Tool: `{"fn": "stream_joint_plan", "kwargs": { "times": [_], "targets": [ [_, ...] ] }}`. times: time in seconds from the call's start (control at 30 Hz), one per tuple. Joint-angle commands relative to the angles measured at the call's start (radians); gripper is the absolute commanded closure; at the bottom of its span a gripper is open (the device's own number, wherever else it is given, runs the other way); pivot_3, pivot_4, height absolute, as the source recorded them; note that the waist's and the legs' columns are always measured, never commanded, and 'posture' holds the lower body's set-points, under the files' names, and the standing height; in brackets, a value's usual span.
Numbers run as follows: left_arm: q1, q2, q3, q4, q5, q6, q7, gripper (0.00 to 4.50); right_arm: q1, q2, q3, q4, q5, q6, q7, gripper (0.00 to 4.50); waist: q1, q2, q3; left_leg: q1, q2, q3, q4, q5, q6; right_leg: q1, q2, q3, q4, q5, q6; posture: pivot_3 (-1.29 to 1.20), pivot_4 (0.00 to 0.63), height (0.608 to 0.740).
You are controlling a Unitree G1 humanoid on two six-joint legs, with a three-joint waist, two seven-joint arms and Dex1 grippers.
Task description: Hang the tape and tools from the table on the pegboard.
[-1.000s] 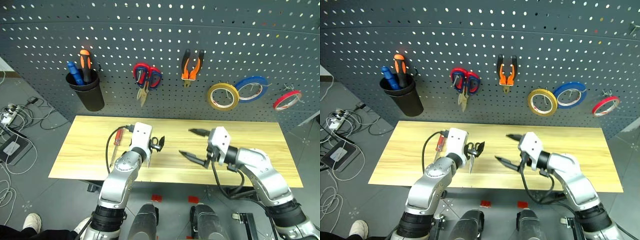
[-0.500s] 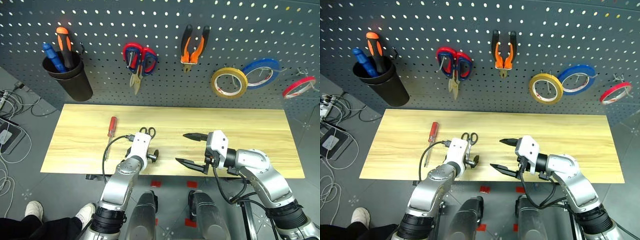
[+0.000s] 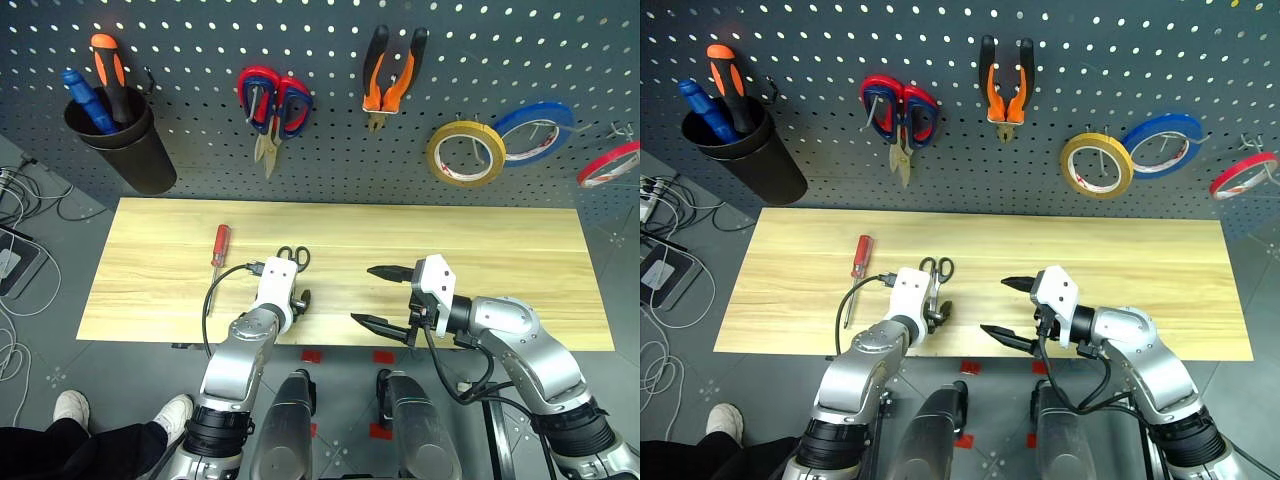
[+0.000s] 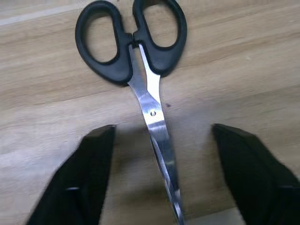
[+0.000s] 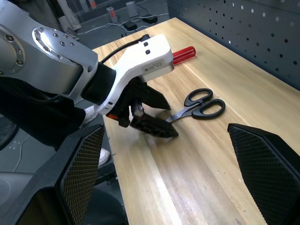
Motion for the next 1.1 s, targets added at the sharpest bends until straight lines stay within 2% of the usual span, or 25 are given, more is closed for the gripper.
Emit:
{"fn": "stream_joint_plan", "kwargs": {
  "times": [0.03,0.27,0.5,0.57,0.77,0.97,1.1],
  "targets": [
    [0.031,-0.012,0.012,0.021,-0.009,0.019,0.002,2.28,-0.002,-0.003,-0.025,-0.043,0.023,0.007,-0.004,0.00,0.000,0.000,0.001,0.000,0.000,0.000,0.000,0.000,0.000,0.000,0.000,0.000,0.000,0.000,0.000,0.01,0.508,0.740],
    [0.048,-0.007,0.004,-0.001,-0.005,0.025,-0.005,4.30,-0.013,0.002,-0.024,-0.028,0.014,-0.001,-0.008,0.00,0.000,0.001,0.001,0.000,0.000,0.000,-0.001,0.000,0.000,0.000,0.000,0.000,-0.001,0.000,0.000,0.02,0.492,0.740],
    [0.051,0.032,-0.014,-0.013,0.016,-0.004,-0.019,4.35,-0.022,0.007,-0.034,-0.001,0.013,-0.025,-0.005,0.00,0.001,0.001,0.001,0.000,0.000,-0.001,-0.001,0.000,-0.001,0.000,0.000,0.000,-0.001,0.000,0.000,0.04,0.436,0.740],
    [0.054,0.053,-0.033,-0.020,0.027,-0.042,-0.031,4.35,-0.020,0.008,-0.039,0.000,0.017,-0.030,-0.004,0.00,0.002,0.001,0.001,0.000,0.000,-0.001,-0.001,0.001,-0.002,0.000,0.000,-0.001,-0.002,0.000,0.000,0.05,0.421,0.740],
    [0.105,0.176,-0.121,-0.093,0.098,-0.246,-0.082,4.35,-0.002,0.026,-0.086,-0.023,0.069,-0.051,0.000,0.00,0.005,0.000,-0.007,-0.002,0.001,-0.002,-0.003,0.004,-0.008,-0.002,-0.003,-0.002,-0.003,0.000,0.000,0.06,0.319,0.740],
    [0.180,0.243,-0.123,-0.179,0.163,-0.472,-0.081,4.35,0.009,0.029,-0.194,-0.132,0.214,0.029,-0.040,0.00,0.013,-0.001,-0.049,-0.016,-0.002,-0.005,-0.002,0.006,-0.012,-0.015,-0.011,-0.006,-0.002,0.000,0.001,0.08,0.246,0.740],
    [0.188,0.262,-0.115,-0.176,0.193,-0.573,-0.079,4.35,-0.004,0.028,-0.235,-0.184,0.251,0.051,-0.081,0.00,0.020,-0.001,-0.090,-0.017,-0.003,-0.004,-0.002,0.007,-0.012,-0.016,-0.011,-0.008,-0.003,0.000,0.001,0.09,0.203,0.740]
  ]
}}
